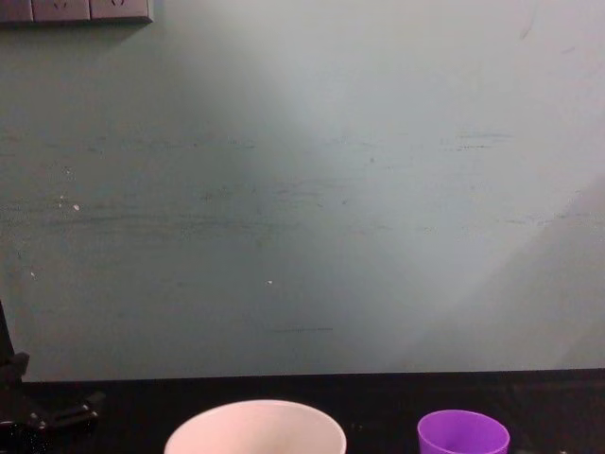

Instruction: Pick up the cup and pour the mung beans from the cup into the bowl.

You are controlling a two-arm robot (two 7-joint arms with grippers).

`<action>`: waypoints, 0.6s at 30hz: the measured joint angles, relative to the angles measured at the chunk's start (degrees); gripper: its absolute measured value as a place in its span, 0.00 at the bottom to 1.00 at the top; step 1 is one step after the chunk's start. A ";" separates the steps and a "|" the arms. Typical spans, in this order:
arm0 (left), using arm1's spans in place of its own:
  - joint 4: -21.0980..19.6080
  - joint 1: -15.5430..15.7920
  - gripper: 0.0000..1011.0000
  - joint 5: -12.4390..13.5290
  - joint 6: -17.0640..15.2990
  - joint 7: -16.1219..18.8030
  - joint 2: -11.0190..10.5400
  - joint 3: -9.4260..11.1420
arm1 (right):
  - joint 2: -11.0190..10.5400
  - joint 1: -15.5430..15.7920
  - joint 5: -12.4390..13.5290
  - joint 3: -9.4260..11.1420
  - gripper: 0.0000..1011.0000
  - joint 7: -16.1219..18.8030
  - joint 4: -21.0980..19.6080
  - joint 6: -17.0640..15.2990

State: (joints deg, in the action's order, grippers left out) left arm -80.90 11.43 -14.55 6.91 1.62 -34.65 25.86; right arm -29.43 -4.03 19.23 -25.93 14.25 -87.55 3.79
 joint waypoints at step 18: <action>0.00 0.00 0.99 0.00 0.00 0.00 0.00 0.00 | 7.71 -3.09 -2.81 1.14 0.99 -2.74 5.64 -1.08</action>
State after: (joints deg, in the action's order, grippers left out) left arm -80.90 11.43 -14.55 6.91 1.62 -34.64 25.86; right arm -21.72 -7.12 16.42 -24.79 11.51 -81.91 2.70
